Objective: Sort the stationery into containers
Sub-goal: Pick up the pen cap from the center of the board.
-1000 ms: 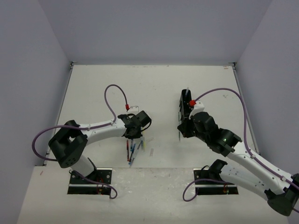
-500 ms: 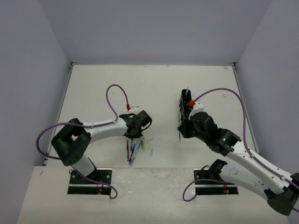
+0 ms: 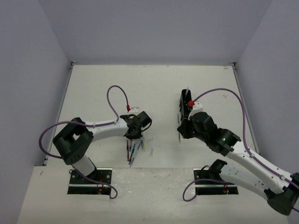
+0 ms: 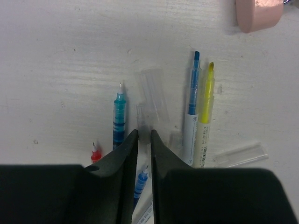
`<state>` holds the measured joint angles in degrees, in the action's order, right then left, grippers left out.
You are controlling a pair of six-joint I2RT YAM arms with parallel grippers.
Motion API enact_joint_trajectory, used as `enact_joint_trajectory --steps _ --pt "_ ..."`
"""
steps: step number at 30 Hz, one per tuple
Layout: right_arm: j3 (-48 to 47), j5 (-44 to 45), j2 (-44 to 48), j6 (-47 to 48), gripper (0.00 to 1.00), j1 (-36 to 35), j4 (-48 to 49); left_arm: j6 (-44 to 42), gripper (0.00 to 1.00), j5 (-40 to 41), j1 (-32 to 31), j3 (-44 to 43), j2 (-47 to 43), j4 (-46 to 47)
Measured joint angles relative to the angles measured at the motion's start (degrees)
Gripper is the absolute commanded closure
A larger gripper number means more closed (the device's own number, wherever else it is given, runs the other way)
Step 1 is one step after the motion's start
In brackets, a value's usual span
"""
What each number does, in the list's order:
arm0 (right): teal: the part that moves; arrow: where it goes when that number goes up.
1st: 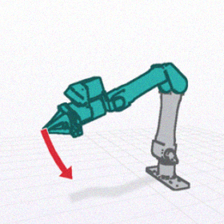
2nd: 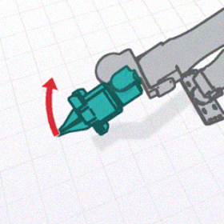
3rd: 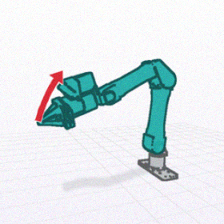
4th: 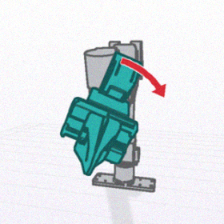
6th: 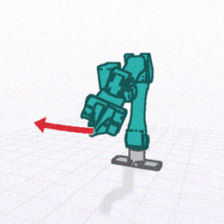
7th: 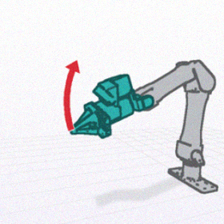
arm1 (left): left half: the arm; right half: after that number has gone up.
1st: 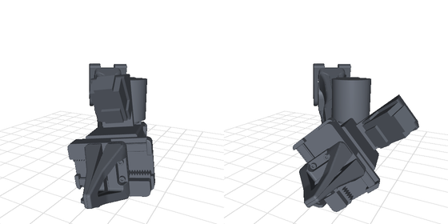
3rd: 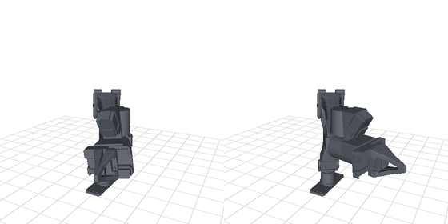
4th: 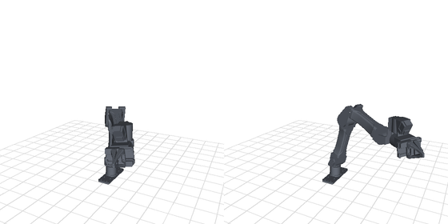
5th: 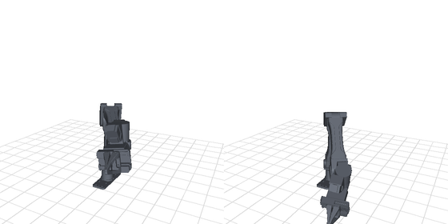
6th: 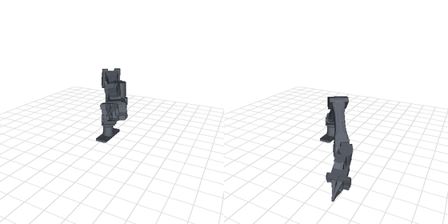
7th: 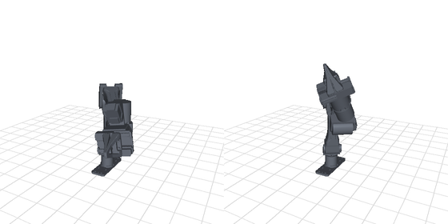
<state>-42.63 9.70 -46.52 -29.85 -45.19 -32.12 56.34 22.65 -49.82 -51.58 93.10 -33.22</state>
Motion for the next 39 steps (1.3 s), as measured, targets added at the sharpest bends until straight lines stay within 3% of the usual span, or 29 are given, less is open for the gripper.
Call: enact_joint_trajectory --steps 9,21,27,33,39 --pt "0.0 -0.2 -0.3 0.0 1.00 0.0 0.0 -0.4 1.00 0.0 0.3 0.1 0.3 1.0" --pt "0.0 -1.9 -0.4 0.2 1.00 0.0 0.6 -0.4 1.00 0.4 0.3 0.1 -5.7 -1.0" --pt "4.7 -14.0 1.7 1.6 1.00 0.2 10.8 -1.7 1.00 0.5 0.3 -0.9 -14.3 -0.3" --pt "14.7 -27.5 2.1 -5.1 1.00 -0.2 33.6 -4.8 1.00 -2.8 0.3 0.2 -29.1 13.2" --pt "16.6 -33.0 -1.0 -10.2 1.00 -2.2 48.0 -9.9 1.00 -11.7 0.4 9.6 -40.0 38.7"
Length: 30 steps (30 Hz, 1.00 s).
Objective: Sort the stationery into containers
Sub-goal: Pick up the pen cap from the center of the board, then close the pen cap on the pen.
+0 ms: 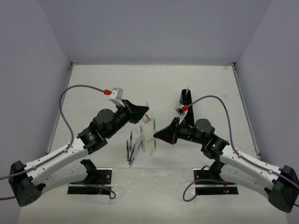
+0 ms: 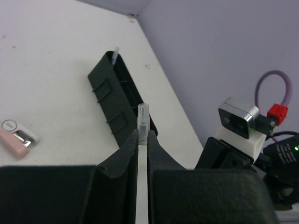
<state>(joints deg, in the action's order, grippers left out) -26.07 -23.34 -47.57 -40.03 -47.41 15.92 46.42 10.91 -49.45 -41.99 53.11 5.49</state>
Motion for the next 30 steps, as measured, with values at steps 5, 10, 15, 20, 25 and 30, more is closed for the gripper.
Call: enact_joint_trajectory --steps 5,10,15,20,25,30 --pt "-2.1 -2.6 -0.6 0.0 1.00 -0.3 4.1 -2.6 1.00 -7.6 0.0 5.2 -2.3 12.0" --pt "-4.3 -3.4 -2.3 0.4 1.00 -0.3 5.3 -3.0 1.00 -12.9 0.0 8.1 -3.8 19.3" --pt "-4.4 -3.4 -2.6 0.6 1.00 -0.3 5.3 -3.2 1.00 -15.6 0.0 8.2 -4.6 22.5" --pt "-4.4 -3.4 -2.1 1.1 1.00 -0.3 4.4 -3.2 1.00 -17.5 0.0 8.2 -4.9 24.0" --pt "-4.5 -3.4 -0.5 1.5 1.00 -0.3 3.9 -3.2 1.00 -18.0 0.0 8.9 -4.9 24.4" --pt "-4.9 -3.4 0.5 2.0 1.00 -0.3 2.9 -3.2 1.00 -18.0 0.0 9.1 -4.6 24.6"
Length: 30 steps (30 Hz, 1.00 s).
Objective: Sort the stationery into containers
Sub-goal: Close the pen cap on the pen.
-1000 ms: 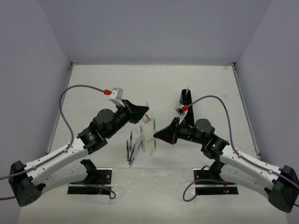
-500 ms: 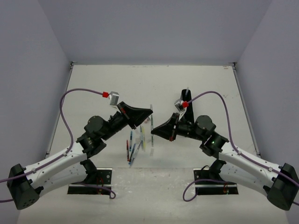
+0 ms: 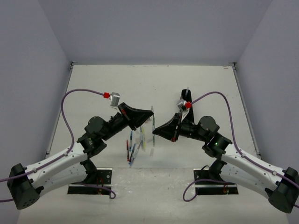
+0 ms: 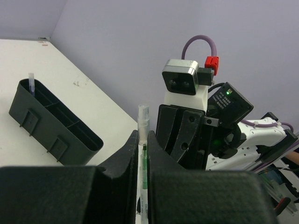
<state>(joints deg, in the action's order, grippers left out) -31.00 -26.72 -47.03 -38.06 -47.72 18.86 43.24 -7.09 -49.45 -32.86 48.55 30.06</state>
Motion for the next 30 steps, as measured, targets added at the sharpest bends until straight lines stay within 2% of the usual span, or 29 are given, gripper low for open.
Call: enact_joint_trajectory --steps 30 --pt "-3.6 3.2 -0.1 2.2 1.00 -0.2 -5.6 0.3 1.00 -2.1 0.0 1.2 1.4 2.4"
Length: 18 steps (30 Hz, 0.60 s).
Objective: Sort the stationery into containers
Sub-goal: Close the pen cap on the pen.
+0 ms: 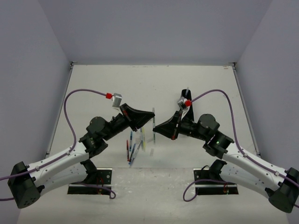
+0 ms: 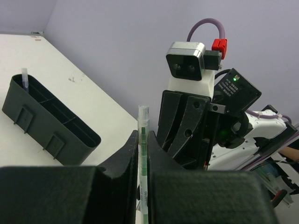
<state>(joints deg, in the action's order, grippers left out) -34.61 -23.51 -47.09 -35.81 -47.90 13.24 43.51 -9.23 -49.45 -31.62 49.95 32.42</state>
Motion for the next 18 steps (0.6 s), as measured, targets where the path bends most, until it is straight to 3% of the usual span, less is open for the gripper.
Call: enact_joint_trajectory --steps 12,18 --pt "-4.9 1.1 0.0 2.6 1.00 -0.1 -6.1 0.4 1.00 -0.5 0.3 0.5 -0.2 3.3" --pt "-7.1 1.4 -1.5 6.6 1.00 -0.4 -6.5 0.4 0.93 -0.5 0.6 0.5 -0.6 4.5"
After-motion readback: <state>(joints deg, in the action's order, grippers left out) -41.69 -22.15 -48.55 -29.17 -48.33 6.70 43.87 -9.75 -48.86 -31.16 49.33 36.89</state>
